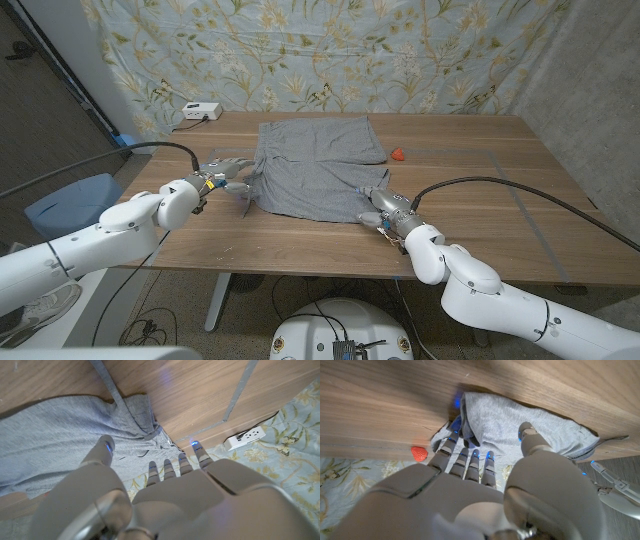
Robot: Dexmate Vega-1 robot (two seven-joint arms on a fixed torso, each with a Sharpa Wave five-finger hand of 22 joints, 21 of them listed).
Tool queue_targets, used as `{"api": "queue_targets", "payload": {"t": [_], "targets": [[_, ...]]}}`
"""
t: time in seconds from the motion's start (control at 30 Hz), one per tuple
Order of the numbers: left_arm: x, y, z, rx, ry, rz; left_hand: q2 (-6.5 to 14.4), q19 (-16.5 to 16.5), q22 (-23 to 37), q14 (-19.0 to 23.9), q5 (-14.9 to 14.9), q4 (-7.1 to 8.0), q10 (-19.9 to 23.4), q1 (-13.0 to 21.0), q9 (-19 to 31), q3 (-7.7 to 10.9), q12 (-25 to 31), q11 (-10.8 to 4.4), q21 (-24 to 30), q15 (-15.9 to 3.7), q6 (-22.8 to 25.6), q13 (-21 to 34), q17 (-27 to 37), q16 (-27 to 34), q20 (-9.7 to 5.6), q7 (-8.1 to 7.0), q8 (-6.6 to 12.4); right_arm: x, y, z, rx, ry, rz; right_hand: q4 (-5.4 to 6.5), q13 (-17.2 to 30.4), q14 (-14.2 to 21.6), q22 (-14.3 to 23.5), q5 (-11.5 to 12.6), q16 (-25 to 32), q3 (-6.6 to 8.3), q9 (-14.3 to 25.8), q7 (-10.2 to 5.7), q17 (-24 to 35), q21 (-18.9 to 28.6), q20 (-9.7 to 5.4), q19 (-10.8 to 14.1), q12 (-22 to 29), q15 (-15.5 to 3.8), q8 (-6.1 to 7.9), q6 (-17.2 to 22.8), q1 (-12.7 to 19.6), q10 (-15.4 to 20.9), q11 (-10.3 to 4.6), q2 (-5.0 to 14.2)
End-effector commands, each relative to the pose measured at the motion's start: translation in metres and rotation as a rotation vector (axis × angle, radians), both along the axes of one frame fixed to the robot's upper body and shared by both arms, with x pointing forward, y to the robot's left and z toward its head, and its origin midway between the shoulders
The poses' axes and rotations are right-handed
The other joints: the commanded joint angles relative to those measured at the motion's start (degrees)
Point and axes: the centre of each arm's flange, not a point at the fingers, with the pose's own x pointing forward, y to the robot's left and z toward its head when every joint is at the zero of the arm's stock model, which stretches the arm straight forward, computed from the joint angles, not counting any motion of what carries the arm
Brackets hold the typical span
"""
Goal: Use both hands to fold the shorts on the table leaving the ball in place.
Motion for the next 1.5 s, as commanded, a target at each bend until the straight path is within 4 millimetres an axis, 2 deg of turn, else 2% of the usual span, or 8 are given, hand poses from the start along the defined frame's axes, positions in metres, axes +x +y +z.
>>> {"api": "queue_targets", "payload": {"t": [0.03, 0.3, 0.43, 0.6, 0.77, 0.87, 0.97, 1.5], "targets": [[0.001, -0.004, 0.005, 0.047, -0.024, 0.019, 0.2, 0.6, 0.1, -0.3, 0.2, -0.25, -0.1, 1.1, 0.3, 0.21, -0.2, -0.28, -0.3, -0.32, -0.2, 0.1, 0.2, 0.1, 0.2, -0.37, 0.26, 0.007, 0.005, -0.013, -0.102, 0.003, -0.074, 0.28, 0.2, 1.2, 0.1, 0.4, 0.1, 0.93, 0.2, -0.1, 0.2, 0.4, -0.48, 1.3, 0.3, -0.57, 0.4, 1.3, 2.4, 1.2, -0.33, 0.32], [-0.002, -0.006, 0.006, 0.042, -0.028, 0.013, -0.1, 0.7, 0.1, -0.4, 0.3, -0.23, -0.1, 2.2, 0.3, 0.3, -0.2, -0.3, -0.5, -0.57, -0.2, 0.1, 0.2, 0.0, 0.14, -0.44, 0.2, 0.023, -0.001, -0.021, -0.137, 0.081, -0.119, 0.91, 0.2, 2.2, 0.2, 0.2, 0.4, 0.89, 0.3, 0.04, 0.4, 0.5, -0.87, 2.0, 0.2, -0.93, 0.19, 1.5, 2.6, 1.4, -0.12, 0.78], [-0.004, -0.006, 0.005, 0.038, -0.024, 0.013, -0.2, 0.8, 0.1, -0.4, 0.3, -0.18, -0.1, 2.6, 0.3, 0.31, -0.3, -0.27, -0.5, -0.64, -0.2, 0.1, 0.1, 0.0, 0.09, -0.44, 0.18, 0.029, -0.006, -0.025, -0.128, 0.104, -0.137, 1.94, 0.2, 10.4, 0.3, -0.2, 3.8, 0.68, 0.3, 0.19, 1.6, 2.0, -2.18, 7.2, 1.2, -3.71, 0.32, 5.1, 3.9, 6.8, -0.24, 3.02], [-0.005, -0.005, 0.004, 0.03, -0.019, 0.014, -0.3, 0.9, 0.1, -0.4, 0.3, -0.1, -0.1, 3.2, 0.3, 0.29, -0.3, -0.38, -0.6, -0.71, -0.2, 0.1, 0.1, 0.0, 0.06, -0.47, 0.13, 0.034, -0.007, -0.028, -0.143, 0.104, -0.152, 1.37, 0.2, 18.6, 0.6, -0.7, 8.3, 0.34, 0.2, -0.55, 3.6, 3.8, -3.74, 12.6, 2.0, -7.42, 1.13, 11.1, 7.3, 12.8, -1.28, 4.51], [-0.005, -0.006, 0.003, 0.038, -0.012, 0.015, -0.4, 1.0, 0.1, -0.4, 0.3, -0.01, -0.1, 3.6, 0.3, 0.26, -0.3, -0.4, -0.7, -0.8, -0.4, 0.1, 0.1, 0.0, 0.06, -0.44, 0.02, 0.04, -0.006, -0.029, -0.153, 0.044, -0.135, 0.78, 0.5, 35.3, 1.0, -1.2, 19.4, -0.04, 0.3, -0.64, 9.6, 7.5, -5.89, 20.1, 5.6, -11.91, 4.35, 27.6, 15.6, 29.1, -1.24, 5.65], [-0.004, -0.009, 0.002, 0.054, 0.0, 0.015, -0.5, 1.1, 0.1, -0.3, 0.3, 0.05, -0.1, 3.8, 0.3, 0.23, -0.4, -0.43, -0.8, -0.83, -0.4, 0.1, 0.1, 0.0, 0.05, -0.45, 0.0, 0.043, -0.005, -0.03, -0.154, -0.006, -0.117, 0.13, 1.9, 40.8, 1.5, -1.3, 26.2, -0.69, 0.7, -0.67, 16.2, 9.8, -7.64, 22.2, 7.9, -12.83, 4.97, 34.9, 24.3, 37.0, -1.32, 4.5], [-0.002, -0.012, 0.0, 0.08, 0.008, 0.016, -0.6, 1.1, 0.1, -0.3, 0.3, 0.05, -0.1, 4.0, 0.3, 0.19, -0.4, -0.47, -0.8, -0.89, -0.4, 0.1, 0.1, 0.0, 0.01, -0.52, -0.02, 0.046, -0.005, -0.031, -0.146, -0.041, -0.102, 0.84, 4.4, 46.2, 2.4, -1.5, 31.5, -2.36, 1.4, -0.49, 21.9, 12.6, -8.56, 23.6, 11.2, -12.7, 5.53, 39.9, 29.7, 43.1, -1.66, 3.72], [0.021, -0.041, -0.002, 0.341, 0.014, 0.048, -6.9, 3.7, 0.1, 3.0, 1.8, 0.18, 6.5, 10.0, 0.4, -2.44, 1.5, -2.97, -1.8, -0.26, 4.8, 0.2, 0.2, 0.6, 0.56, -1.0, 1.48, 0.053, -0.004, -0.021, -0.1, -0.104, -0.06, 1.54, 6.8, 47.9, 3.2, -1.6, 34.3, -3.56, 1.8, 0.37, 26.4, 15.0, -9.01, 24.0, 13.3, -12.56, 5.93, 43.3, 32.3, 45.5, -1.36, 4.93]]}}
